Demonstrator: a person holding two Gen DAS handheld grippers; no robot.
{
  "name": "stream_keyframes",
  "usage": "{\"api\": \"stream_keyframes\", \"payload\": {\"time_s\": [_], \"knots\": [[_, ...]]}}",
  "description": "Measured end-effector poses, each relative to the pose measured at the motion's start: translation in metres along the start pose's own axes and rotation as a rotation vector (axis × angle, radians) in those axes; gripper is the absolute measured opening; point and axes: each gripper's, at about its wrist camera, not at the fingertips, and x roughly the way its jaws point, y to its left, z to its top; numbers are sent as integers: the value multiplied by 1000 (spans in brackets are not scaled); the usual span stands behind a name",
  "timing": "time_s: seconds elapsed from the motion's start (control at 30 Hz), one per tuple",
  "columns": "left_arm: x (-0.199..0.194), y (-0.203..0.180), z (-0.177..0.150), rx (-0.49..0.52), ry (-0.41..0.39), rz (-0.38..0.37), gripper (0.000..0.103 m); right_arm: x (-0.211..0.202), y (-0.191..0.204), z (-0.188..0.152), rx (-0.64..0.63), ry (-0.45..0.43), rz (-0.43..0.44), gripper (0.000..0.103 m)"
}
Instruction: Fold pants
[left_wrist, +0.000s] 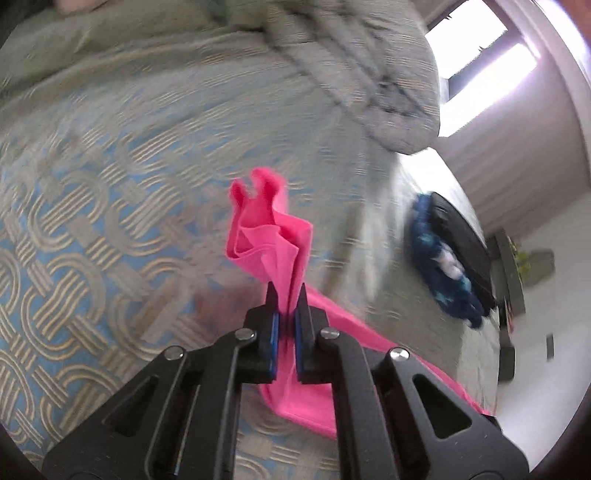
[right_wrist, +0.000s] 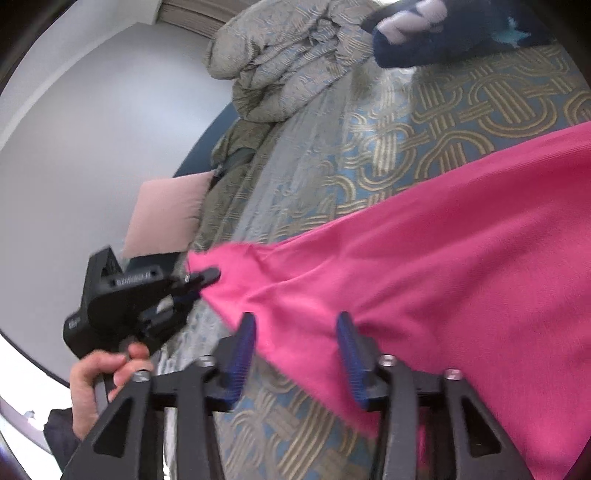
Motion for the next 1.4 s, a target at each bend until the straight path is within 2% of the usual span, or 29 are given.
{"api": "stream_keyframes", "payload": {"time_s": [0.17, 0.3, 0.4, 0.6, 0.67, 0.73, 0.9, 1.03, 1.07, 1.1, 1.13, 1.2, 1.3, 1.33, 1.37, 1.4], "knots": [[-14, -49, -9, 118, 10, -93, 8, -30, -5, -5, 92, -54, 49, 59], [-15, -84, -28, 217, 34, -139, 7, -61, -17, -1, 236, -118, 199, 61], [-12, -114, -50, 303, 50, -162, 8, -85, -23, 11, 312, -158, 285, 71], [8, -161, -96, 463, 94, -165, 8, -117, -26, 51, 354, -147, 345, 78], [14, -171, -109, 505, 102, -162, 8, -127, -26, 60, 345, -138, 313, 78], [20, -184, -129, 575, 109, -158, 8, -132, -27, 67, 327, -107, 230, 79], [31, -207, -178, 739, 121, -140, 8, -135, -48, 75, 368, -46, 103, 79], [42, -213, -201, 800, 152, -130, 9, -134, -69, 73, 381, 12, 3, 78], [45, -214, -205, 806, 159, -127, 11, -134, -72, 72, 381, 28, -17, 76], [47, -214, -209, 810, 161, -124, 11, -134, -77, 70, 384, 39, -34, 59], [48, -215, -211, 811, 165, -122, 12, -133, -82, 70, 390, 57, -67, 33], [50, -215, -212, 799, 171, -131, 13, -135, -89, 69, 390, 67, -92, 15], [50, -215, -211, 793, 163, -147, 14, -139, -90, 70, 370, 58, -100, 11], [49, -216, -211, 796, 162, -154, 19, -141, -89, 70, 366, 54, -99, 10], [48, -216, -212, 800, 163, -162, 32, -143, -88, 71, 360, 48, -95, 10], [46, -217, -213, 806, 168, -174, 39, -146, -87, 70, 357, 45, -88, 10]]}}
